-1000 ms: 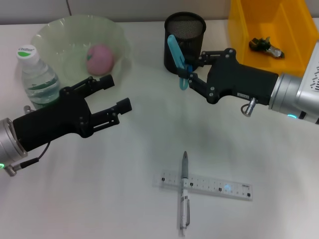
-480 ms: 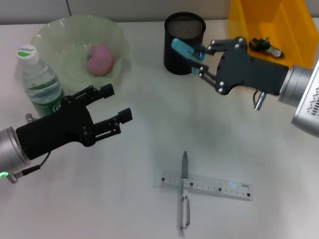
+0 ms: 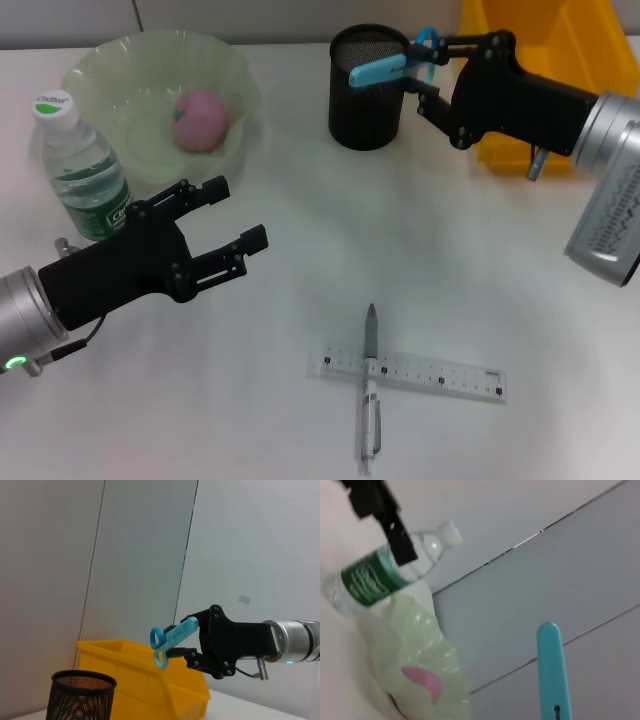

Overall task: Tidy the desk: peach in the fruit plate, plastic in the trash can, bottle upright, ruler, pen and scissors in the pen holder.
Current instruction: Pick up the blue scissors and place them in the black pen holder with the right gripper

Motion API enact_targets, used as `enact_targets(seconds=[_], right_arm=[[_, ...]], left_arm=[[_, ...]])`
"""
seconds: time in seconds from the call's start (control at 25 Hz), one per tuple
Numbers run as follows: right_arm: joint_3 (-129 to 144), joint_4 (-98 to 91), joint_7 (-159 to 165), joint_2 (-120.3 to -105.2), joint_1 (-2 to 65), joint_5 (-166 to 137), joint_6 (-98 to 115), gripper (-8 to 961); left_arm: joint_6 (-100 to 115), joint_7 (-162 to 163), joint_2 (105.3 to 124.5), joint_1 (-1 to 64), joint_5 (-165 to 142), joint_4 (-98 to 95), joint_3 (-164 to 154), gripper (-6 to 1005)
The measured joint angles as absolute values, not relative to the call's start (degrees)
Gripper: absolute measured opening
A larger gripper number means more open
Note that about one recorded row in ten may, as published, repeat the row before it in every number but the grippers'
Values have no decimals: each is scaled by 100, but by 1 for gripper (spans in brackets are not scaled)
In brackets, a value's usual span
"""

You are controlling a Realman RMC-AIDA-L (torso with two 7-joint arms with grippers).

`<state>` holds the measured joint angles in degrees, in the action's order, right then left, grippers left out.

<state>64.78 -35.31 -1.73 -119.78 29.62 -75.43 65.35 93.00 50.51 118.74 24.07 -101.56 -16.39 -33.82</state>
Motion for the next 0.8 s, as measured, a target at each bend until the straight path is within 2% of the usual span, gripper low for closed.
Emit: enact_targets(seconds=[0.44,0.8], right_arm=[[6477,-3898,-1707,-11970,2917,-7440,6418,238],[7161,-3639,-3911,-11978,3005,-6156,5801,239]], left_arm=[[9237,5046,11874,2474,-10151,-1489,-3424,804],[9139,4936,11873,2473,-10178,-1471,-3434,804]])
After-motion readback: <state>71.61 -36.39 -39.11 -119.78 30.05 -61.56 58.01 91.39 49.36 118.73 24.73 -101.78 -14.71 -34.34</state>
